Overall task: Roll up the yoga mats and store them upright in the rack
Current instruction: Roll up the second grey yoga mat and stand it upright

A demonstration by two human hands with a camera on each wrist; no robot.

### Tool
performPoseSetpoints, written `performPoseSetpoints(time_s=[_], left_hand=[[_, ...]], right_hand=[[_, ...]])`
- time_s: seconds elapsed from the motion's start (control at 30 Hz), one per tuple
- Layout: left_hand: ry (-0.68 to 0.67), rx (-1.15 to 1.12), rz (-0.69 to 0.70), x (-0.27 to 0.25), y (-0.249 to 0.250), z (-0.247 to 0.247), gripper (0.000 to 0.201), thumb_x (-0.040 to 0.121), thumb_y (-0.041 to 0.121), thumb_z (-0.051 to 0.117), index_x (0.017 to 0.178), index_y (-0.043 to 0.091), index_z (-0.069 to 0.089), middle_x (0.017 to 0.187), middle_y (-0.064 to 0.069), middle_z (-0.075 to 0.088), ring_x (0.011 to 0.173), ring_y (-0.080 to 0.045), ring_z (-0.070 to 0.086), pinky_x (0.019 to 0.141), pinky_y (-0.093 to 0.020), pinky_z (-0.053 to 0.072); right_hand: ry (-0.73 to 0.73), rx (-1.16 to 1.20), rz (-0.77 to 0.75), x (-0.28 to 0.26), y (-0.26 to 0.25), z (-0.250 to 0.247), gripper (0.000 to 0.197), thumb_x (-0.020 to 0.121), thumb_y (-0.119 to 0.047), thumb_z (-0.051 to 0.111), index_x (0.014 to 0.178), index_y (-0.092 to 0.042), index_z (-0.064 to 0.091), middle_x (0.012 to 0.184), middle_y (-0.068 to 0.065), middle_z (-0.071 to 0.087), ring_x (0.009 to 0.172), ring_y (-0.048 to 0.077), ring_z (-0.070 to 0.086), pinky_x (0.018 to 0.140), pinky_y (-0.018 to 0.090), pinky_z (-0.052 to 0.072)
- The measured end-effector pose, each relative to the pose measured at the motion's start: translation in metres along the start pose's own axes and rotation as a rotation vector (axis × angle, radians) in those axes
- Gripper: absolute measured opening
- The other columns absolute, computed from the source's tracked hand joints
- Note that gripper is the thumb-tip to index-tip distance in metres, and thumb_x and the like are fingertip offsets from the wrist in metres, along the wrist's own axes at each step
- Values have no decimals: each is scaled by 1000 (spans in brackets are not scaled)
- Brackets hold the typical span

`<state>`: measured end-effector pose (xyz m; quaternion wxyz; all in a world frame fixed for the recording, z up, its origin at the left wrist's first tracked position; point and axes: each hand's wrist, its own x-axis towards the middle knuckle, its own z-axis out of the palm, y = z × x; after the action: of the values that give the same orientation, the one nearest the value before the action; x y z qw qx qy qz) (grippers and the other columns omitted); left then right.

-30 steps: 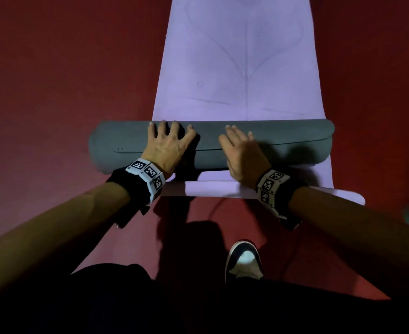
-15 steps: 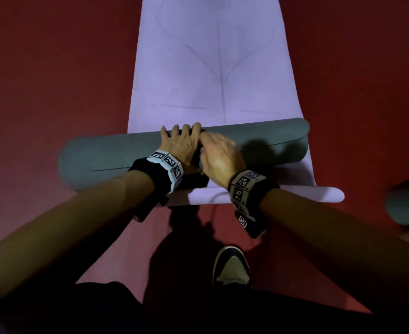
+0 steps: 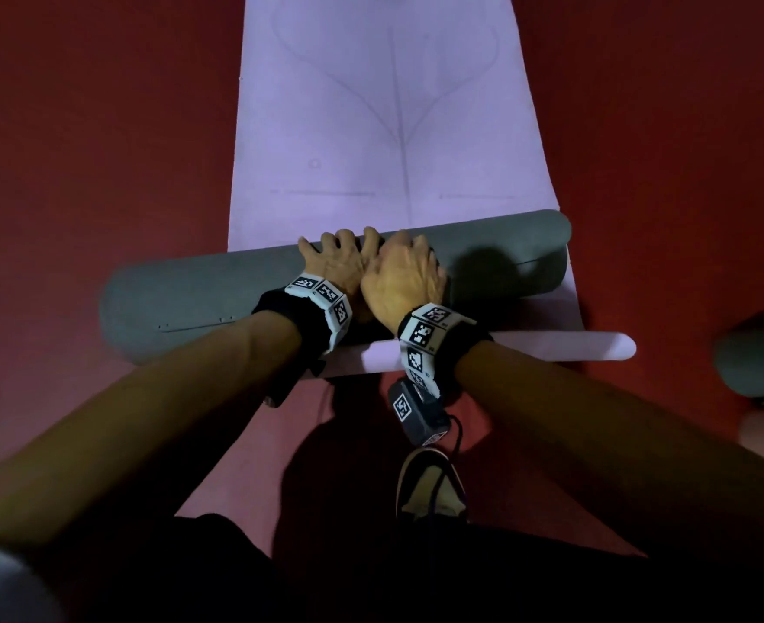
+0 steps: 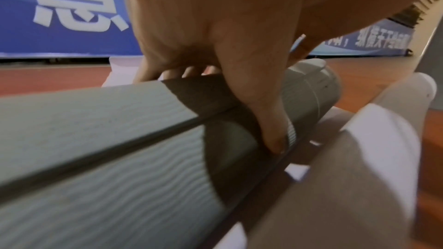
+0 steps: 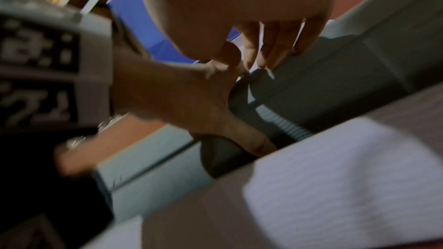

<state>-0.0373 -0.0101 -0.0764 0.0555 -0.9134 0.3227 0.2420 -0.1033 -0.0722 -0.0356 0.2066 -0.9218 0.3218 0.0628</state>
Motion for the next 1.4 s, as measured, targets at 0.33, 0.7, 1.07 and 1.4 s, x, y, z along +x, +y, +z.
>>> performPoseSetpoints(time_s=[0.33, 0.7, 1.07, 1.4], left_hand=[[80, -19, 13, 1, -2, -1, 120, 44, 64, 88, 138, 22, 25, 127, -18, 44, 118, -43, 46, 99, -73, 31], [181, 91, -49, 4, 11, 17, 131, 45, 71, 84, 140, 13, 15, 134, -24, 40, 127, -46, 39, 102, -76, 23], [266, 200, -7, -5, 12, 12, 116, 67, 55, 79, 149, 11, 10, 131, -29, 42, 119, -46, 46, 96, -69, 37], [494, -79, -165, -26, -13, -119, 114, 69, 32, 83, 154, 12, 10, 135, -25, 40, 121, -42, 44, 98, -66, 39]], right_hand=[[-205, 466, 645, 9, 35, 3, 101, 82, -88, 28, 139, -7, 51, 138, 14, 54, 126, 30, 54, 102, 33, 38], [-326, 1080, 768, 22, 59, 53, 145, 17, -99, 66, 130, -9, 57, 98, 7, 52, 88, 25, 57, 76, 41, 57], [-147, 861, 880, 21, 51, 56, 156, 14, -113, 34, 126, -6, 55, 91, 11, 55, 96, 34, 67, 91, 43, 44], [272, 1267, 396, 36, -54, -76, 87, 69, -59, 84, 120, -25, 22, 126, 4, 55, 102, 19, 57, 90, 24, 44]])
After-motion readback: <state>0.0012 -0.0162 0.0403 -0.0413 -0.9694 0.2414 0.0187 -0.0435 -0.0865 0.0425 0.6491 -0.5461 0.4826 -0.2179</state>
